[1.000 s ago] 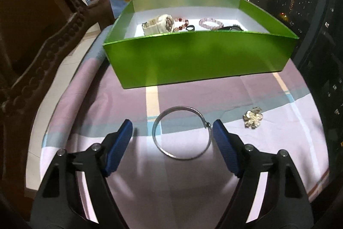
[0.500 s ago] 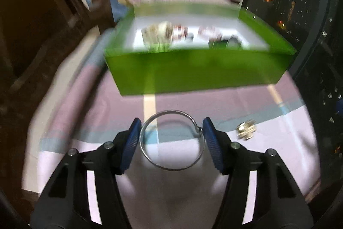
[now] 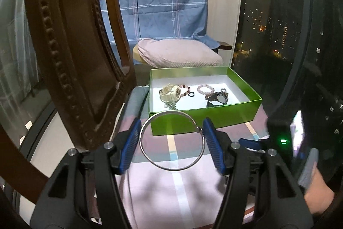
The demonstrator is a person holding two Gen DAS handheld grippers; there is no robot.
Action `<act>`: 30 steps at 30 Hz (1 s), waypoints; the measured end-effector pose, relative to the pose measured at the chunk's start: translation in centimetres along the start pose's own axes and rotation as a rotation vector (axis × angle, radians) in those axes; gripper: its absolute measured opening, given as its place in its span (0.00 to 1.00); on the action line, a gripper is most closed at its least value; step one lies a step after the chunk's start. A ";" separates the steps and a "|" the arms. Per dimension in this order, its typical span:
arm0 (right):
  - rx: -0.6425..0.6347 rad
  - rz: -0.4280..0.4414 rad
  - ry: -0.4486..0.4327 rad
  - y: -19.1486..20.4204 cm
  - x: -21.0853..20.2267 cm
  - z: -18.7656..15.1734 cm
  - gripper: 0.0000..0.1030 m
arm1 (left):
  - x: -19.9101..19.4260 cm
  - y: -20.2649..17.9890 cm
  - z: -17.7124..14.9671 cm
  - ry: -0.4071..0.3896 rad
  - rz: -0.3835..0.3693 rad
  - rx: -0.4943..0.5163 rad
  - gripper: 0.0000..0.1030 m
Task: Organize jewelry
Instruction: 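Lift the silver bangle with the left tool while the right tool grasps the gold flower charm, then lift the gold flower charm with the right tool while the left tool holds the bangle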
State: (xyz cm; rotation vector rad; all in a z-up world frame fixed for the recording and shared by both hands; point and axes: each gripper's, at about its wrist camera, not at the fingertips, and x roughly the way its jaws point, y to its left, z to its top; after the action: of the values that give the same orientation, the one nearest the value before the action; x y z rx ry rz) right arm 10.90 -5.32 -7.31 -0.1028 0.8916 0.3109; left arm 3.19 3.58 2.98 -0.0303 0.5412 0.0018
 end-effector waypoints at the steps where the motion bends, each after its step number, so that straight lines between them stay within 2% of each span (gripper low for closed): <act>1: 0.001 -0.001 0.007 0.1 0.2 0.0 0.49 | -0.3 0.2 0.0 -0.004 0.000 -0.002 0.57; 3: 0.007 0.012 0.040 0.3 1.3 -0.1 0.39 | -0.5 0.4 0.1 -0.006 -0.004 -0.004 0.57; 7: -0.017 -0.018 0.024 0.8 1.2 0.0 0.24 | -0.3 0.6 -0.1 -0.002 -0.006 -0.007 0.57; 12: 0.017 0.007 -0.002 0.0 0.2 0.2 0.23 | -0.3 0.5 -0.2 0.003 -0.016 -0.010 0.57; 16: 0.049 0.039 -0.112 -1.2 -4.1 0.7 0.23 | 0.2 0.2 -0.3 0.017 -0.024 -0.012 0.57; 21: 0.089 0.066 -0.286 -4.5 -11.2 -0.1 0.23 | 0.7 -0.6 -0.4 0.028 -0.034 -0.011 0.57; 24: 0.098 0.025 -0.375 -6.3 -13.9 -0.3 0.23 | 1.1 -1.1 -0.5 0.035 -0.040 -0.012 0.57; 26: 0.110 0.007 -0.387 -7.4 -14.2 -0.4 0.23 | 1.3 -1.4 -0.6 0.041 -0.042 -0.011 0.57; 30: 0.131 0.017 -0.350 -8.3 -13.2 -0.7 0.23 | 1.8 -1.8 -0.7 0.050 -0.040 -0.007 0.57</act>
State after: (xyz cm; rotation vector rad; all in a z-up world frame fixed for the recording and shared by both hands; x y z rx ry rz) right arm 5.22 -16.27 2.19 0.0789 0.5634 0.2750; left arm 4.39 1.71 1.49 -0.0479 0.5910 -0.0368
